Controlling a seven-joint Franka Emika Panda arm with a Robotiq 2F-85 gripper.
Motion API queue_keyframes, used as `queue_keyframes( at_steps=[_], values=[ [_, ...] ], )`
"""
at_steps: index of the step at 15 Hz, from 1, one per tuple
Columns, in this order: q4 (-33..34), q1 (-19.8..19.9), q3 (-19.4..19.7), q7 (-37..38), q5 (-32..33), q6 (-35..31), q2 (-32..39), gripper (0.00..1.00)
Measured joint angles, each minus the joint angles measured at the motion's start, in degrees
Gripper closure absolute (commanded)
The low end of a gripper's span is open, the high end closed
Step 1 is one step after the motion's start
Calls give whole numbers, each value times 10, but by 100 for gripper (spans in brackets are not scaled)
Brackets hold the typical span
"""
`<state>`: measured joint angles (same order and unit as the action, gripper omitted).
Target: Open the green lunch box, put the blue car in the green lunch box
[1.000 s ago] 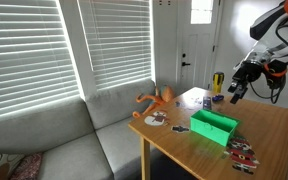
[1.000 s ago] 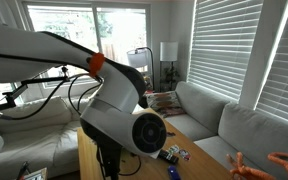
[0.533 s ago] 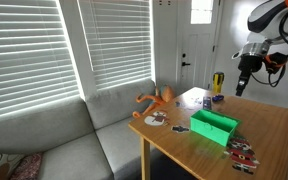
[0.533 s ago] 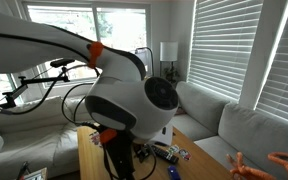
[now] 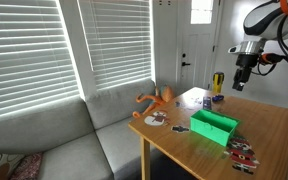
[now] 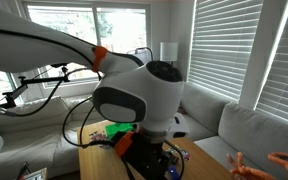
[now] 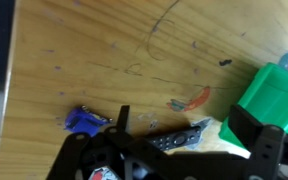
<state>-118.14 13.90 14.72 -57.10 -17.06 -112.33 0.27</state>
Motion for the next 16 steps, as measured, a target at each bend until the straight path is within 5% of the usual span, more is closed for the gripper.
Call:
queue_keyframes(
  at_steps=[11,16],
  values=[
    [-5,0,-28,-202,38,-284,60,0],
    [-10,1,-48,-236,36,-316,86,0]
  ],
)
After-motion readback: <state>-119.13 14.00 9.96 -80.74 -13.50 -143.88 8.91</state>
